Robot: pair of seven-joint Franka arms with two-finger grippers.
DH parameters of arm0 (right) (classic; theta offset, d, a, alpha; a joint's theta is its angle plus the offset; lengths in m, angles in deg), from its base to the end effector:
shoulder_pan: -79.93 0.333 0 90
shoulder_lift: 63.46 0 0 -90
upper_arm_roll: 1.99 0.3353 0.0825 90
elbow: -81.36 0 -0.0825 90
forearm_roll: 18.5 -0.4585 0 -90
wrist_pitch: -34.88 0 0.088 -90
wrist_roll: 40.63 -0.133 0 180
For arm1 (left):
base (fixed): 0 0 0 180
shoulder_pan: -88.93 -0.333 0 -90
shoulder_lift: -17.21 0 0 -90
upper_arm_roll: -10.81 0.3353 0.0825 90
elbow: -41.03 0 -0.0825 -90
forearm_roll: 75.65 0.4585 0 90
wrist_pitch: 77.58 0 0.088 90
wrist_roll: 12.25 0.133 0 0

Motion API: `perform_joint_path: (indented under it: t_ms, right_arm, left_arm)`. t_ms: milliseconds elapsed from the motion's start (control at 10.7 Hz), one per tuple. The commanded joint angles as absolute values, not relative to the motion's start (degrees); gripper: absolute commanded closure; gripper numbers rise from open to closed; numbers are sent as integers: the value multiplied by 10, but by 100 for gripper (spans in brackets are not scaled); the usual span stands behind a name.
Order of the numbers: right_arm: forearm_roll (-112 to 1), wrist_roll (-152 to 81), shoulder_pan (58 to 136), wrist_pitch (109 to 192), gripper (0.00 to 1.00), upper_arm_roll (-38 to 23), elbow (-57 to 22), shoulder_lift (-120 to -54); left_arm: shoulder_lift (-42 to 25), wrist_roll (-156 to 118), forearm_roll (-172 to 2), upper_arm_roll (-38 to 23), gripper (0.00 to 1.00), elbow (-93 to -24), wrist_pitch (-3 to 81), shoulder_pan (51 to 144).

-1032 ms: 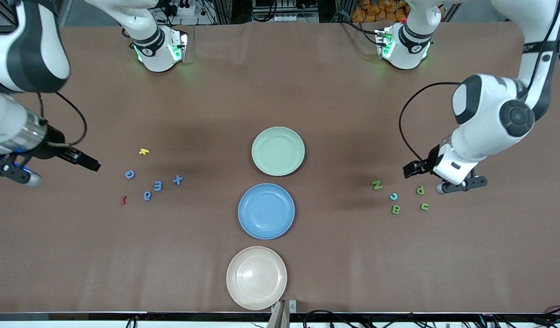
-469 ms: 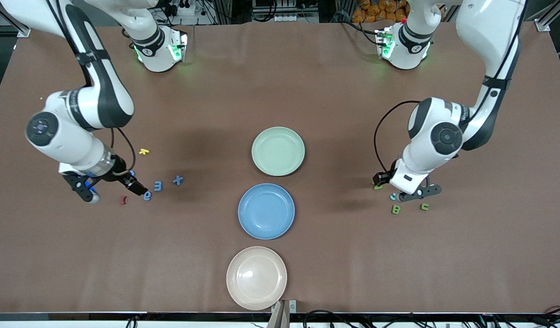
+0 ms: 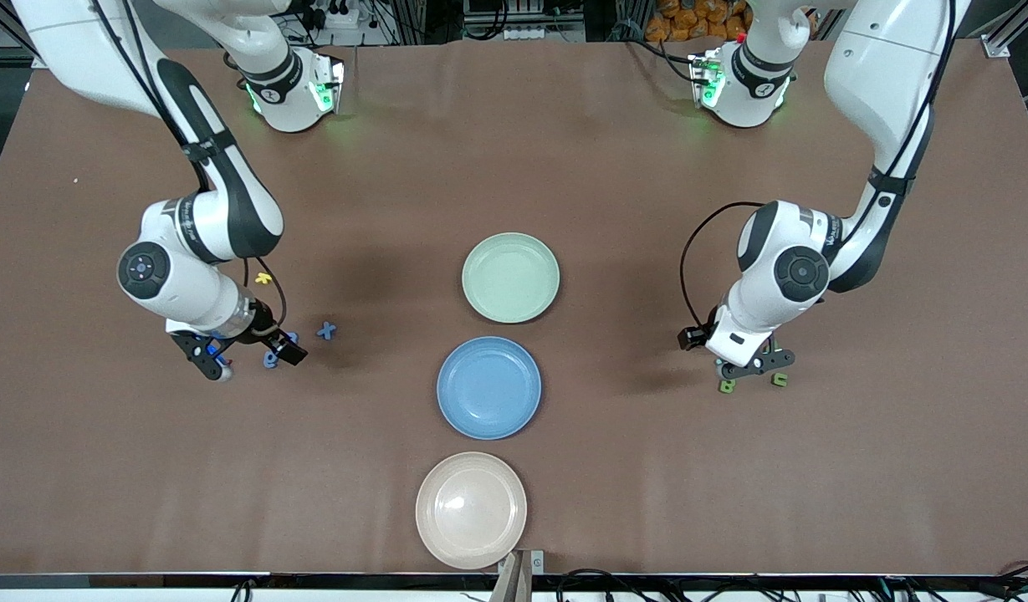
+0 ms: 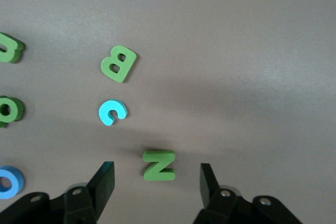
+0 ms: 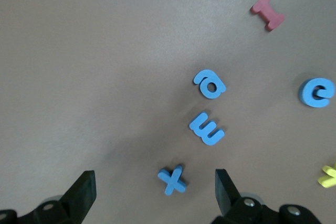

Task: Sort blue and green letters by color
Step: 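Grasp the N with the left gripper while the right gripper grasps the x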

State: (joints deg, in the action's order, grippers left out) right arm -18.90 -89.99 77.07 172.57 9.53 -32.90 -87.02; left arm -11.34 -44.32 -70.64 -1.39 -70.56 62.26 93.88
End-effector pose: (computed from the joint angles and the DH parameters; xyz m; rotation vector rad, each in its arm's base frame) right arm 0.6598 0.1008 0.1952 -2.8614 1.0968 0.0554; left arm 0.6493 -0.1988 0.1628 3.0791 0.3389 -0.0171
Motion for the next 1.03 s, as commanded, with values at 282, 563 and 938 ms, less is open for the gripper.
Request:
perform_joint_path:
  t_ms: [282, 563, 938]
  right_arm:
    - [-195, -924, 781, 1830, 0, 99, -377, -911]
    - [-195, -925, 790, 1848, 0, 99, -409, -908]
    - [-192, -924, 796, 1853, 13, 99, -426, -908]
  left_arm:
    - [-137, -459, -687, -15, 29, -727, 666, 937]
    - [-144, -459, -686, -14, 33, -730, 667, 938]
    - [-158, -459, -686, -12, 43, -728, 674, 941]
